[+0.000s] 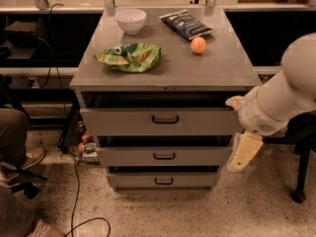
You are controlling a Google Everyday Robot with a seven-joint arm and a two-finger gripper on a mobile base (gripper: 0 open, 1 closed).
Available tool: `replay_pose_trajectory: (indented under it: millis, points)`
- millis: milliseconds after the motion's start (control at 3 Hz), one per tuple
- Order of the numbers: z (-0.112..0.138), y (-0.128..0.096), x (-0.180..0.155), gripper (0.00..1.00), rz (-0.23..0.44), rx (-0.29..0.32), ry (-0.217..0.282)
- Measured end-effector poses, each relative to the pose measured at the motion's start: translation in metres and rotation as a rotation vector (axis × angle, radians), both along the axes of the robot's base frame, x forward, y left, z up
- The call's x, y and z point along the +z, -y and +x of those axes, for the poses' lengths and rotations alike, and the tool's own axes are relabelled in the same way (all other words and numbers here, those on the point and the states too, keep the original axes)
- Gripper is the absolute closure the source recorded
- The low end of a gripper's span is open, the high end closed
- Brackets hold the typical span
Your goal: Open top drawer
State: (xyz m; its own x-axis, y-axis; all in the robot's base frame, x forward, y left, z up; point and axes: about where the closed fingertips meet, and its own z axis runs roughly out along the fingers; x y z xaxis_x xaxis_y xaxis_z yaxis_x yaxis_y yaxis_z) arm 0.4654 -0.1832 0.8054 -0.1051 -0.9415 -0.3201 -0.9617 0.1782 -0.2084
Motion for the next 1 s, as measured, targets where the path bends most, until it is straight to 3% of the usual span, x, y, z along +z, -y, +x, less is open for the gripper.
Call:
replay_pose_trajectory:
  millis: [333,1000]
  points:
    - [0.023,0.007,-0.029,0.00,-0.044,0.009,0.021]
    - [0.077,0.017,-0.074,0.00,-0.116,-0.002,0.130]
